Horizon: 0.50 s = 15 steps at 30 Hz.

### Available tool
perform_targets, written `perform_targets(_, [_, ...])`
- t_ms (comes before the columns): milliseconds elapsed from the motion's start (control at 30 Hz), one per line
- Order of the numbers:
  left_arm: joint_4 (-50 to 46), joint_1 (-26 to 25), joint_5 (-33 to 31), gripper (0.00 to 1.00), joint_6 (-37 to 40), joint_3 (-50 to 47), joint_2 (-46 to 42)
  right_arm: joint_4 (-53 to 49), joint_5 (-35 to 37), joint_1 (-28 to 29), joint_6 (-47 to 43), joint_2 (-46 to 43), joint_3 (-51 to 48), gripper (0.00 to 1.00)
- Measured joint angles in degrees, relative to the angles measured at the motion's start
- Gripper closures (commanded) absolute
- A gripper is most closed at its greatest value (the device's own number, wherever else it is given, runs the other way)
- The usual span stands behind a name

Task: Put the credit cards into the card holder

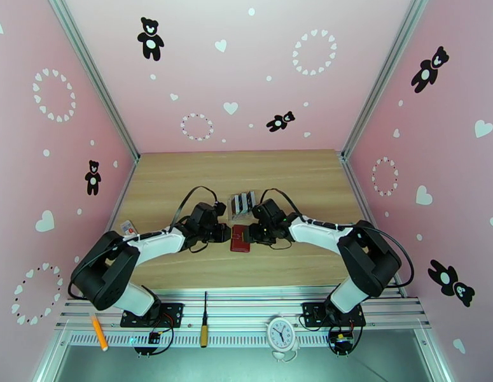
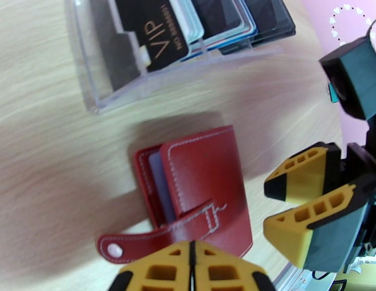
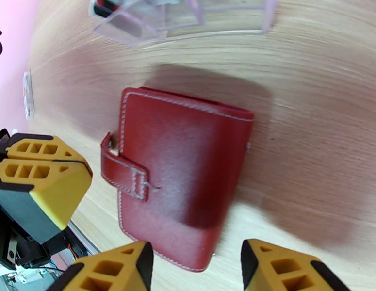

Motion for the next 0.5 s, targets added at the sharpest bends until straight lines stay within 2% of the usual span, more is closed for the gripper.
perform_targets(300, [0.2,0.0,1.0,0.89,0.2,0.6,2.3,5.1,-2.3,-1.1,0.9,0.7,-0.9,0.43])
perform_targets(500, [-2.5,-0.1,-1.7,0.90,1.4,2.3,3.0,7.5,-3.5,-1.3,1.7,2.7,-1.3,0.43])
